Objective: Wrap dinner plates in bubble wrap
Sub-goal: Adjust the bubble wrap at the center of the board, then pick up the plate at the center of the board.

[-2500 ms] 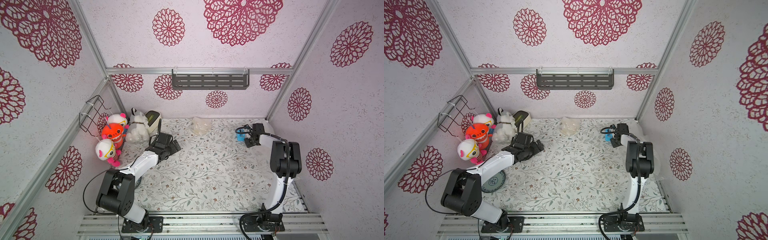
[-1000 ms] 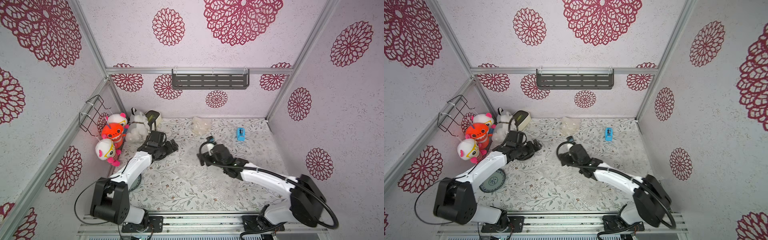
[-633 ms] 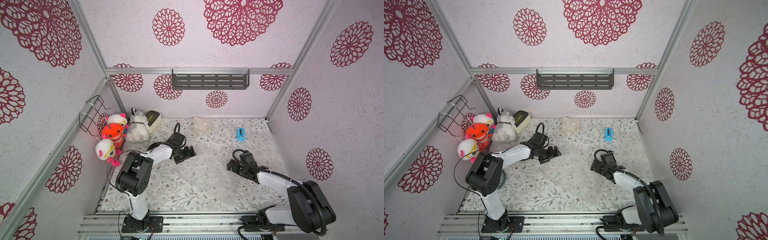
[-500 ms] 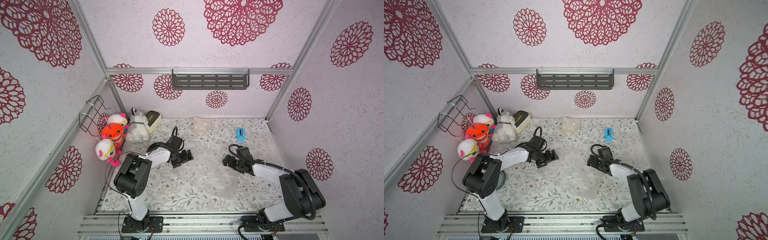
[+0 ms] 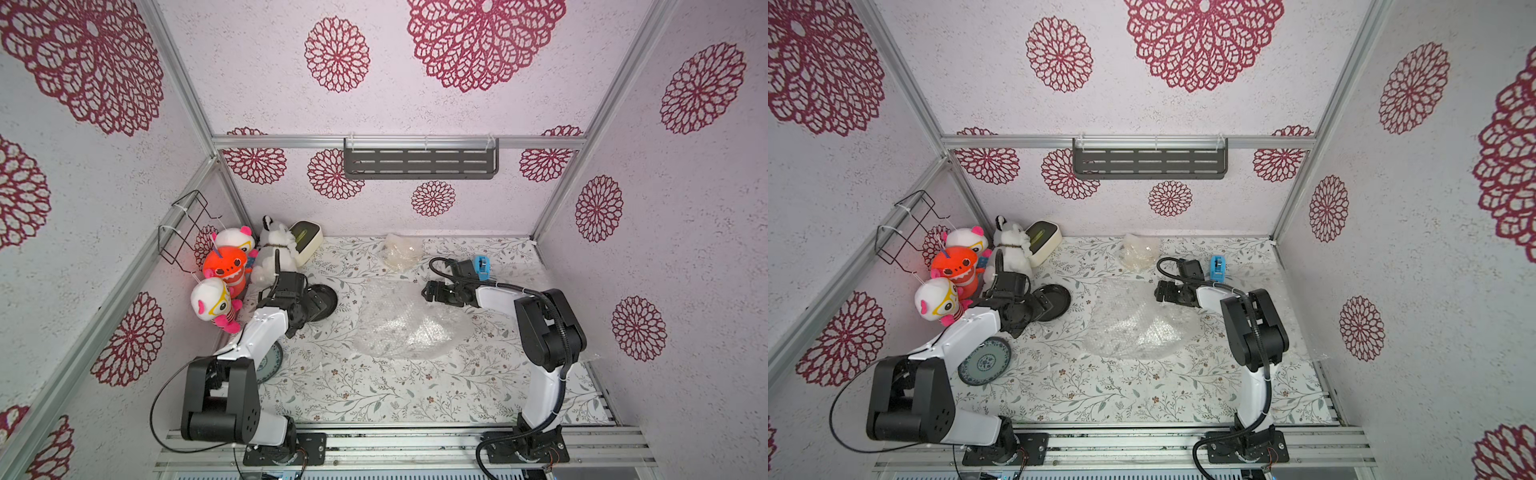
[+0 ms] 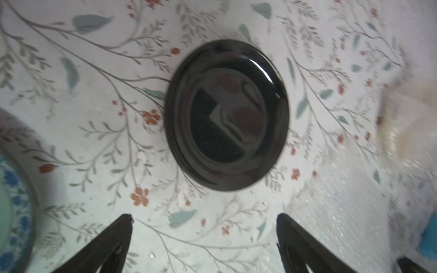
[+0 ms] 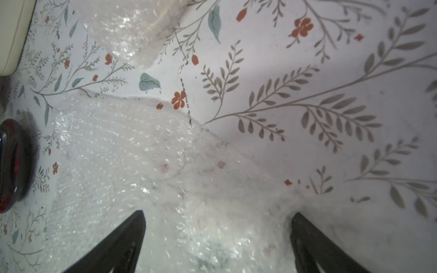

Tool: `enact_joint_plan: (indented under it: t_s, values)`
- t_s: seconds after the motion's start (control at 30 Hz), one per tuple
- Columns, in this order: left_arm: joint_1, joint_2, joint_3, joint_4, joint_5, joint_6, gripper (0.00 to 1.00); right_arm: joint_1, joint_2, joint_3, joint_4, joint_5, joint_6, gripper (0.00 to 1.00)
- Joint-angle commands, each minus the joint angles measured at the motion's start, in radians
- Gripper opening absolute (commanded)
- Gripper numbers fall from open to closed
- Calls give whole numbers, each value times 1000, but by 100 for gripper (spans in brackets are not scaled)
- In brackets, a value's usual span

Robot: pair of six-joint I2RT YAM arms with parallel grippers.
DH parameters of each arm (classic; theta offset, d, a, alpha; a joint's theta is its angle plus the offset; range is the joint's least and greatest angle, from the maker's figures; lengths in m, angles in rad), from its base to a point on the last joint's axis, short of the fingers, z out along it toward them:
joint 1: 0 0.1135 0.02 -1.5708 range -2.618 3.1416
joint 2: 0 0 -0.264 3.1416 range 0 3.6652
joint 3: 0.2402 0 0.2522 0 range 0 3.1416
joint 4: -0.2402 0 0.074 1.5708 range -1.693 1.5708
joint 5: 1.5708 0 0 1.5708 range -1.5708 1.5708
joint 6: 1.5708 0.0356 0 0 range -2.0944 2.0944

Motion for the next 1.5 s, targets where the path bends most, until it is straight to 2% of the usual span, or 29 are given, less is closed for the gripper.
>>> enact_joint_plan:
  t_s: [0.0, 0.07, 0.23, 0.43, 0.53, 0.73, 0.87, 0.93, 1.07, 1.17, 1.23, 1.33, 1.4, 1.47]
  values:
    - [57, 113, 48, 7, -57, -3, 98, 4, -41, 9, -26, -56, -42, 96]
    - [79, 181, 82, 45, -15, 18, 99, 6, -88, -20, -5, -64, -38, 96]
    - [97, 313, 181, 71, 50, 55, 83, 8, -219, -128, 49, -20, 2, 96]
    - [104, 421, 226, 73, 128, 43, 61, 2, -411, -311, 138, 146, 82, 97]
    - [105, 414, 208, 100, 144, 37, 50, -9, -500, -386, 160, 186, 91, 97]
    - [113, 402, 181, 175, 212, 37, 19, -16, -602, -462, 152, 250, 114, 99]
    - [116, 336, 129, 273, 243, 39, 8, -18, -655, -501, 177, 302, 123, 99]
    - [117, 278, 97, 304, 223, 45, 2, -18, -679, -524, 200, 318, 124, 99]
    - [124, 111, 40, 319, 163, 70, 0, -19, -712, -558, 230, 350, 136, 99]
    - [123, -6, 31, 264, 150, 70, 0, -22, -722, -568, 223, 387, 162, 99]
    - [108, -64, 43, 211, 201, 75, 0, -27, -722, -569, 215, 380, 160, 99]
    - [15, -119, 65, 149, 247, 95, 0, -42, -708, -559, 203, 305, 147, 99]
    - [-79, -103, 91, 152, 328, 129, 0, -44, -682, -547, 206, 240, 135, 99]
    - [-147, -33, 126, 155, 460, 132, 0, -42, -649, -532, 218, 172, 135, 99]
